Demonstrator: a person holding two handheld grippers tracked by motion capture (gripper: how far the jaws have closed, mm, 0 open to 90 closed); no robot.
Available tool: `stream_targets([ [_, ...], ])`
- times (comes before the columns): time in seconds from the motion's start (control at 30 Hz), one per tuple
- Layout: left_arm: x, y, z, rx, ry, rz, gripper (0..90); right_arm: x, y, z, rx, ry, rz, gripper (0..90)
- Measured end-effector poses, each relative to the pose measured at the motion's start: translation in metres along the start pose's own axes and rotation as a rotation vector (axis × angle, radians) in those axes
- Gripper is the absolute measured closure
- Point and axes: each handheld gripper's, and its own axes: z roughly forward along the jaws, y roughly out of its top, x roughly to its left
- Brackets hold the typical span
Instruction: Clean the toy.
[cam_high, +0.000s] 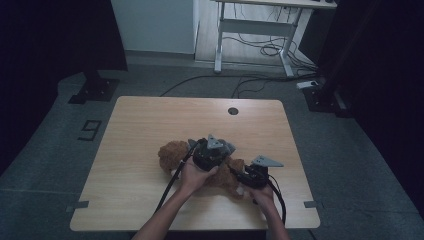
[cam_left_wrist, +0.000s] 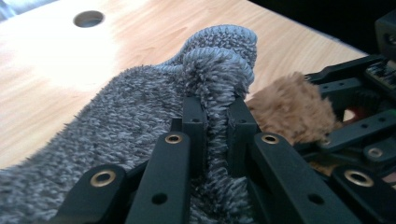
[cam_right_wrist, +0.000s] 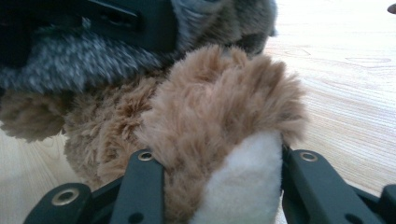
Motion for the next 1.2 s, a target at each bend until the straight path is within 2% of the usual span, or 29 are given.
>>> stream_targets([
  [0.1,0.009,-0.005,-0.008,-0.004,0.021,-0.012,81.1,0.000,0.000,0.000,-0.002,-0.002,0.000,63.0],
  [0.33,0.030,-0.022,-0.029,-0.028,0.035,-0.056,81.0,0.000,0.000,0.000,-0.001,0.007,0.004,63.0],
  [0.43,0.038,-0.028,-0.040,-0.030,0.060,-0.051,81.0,0.001,0.000,0.000,-0.004,0.012,0.001,63.0],
  [0.57,0.055,-0.037,-0.050,-0.020,0.118,-0.075,81.0,0.000,-0.001,0.000,-0.004,0.014,0.005,62.9],
  [0.67,0.069,-0.049,-0.056,-0.039,0.064,-0.144,80.9,0.000,-0.001,0.000,-0.007,0.017,0.012,62.7],
  [0.73,0.072,-0.051,-0.060,-0.046,0.057,-0.152,80.9,0.001,-0.001,0.000,-0.007,0.024,0.013,62.7],
  [0.9,0.075,-0.050,-0.070,-0.060,0.088,-0.143,80.9,0.001,-0.002,0.000,-0.007,0.023,0.007,62.7],
  [1.2,0.095,-0.057,-0.091,-0.083,0.146,-0.184,80.8,0.000,-0.002,0.000,-0.008,0.026,0.013,62.6],
])
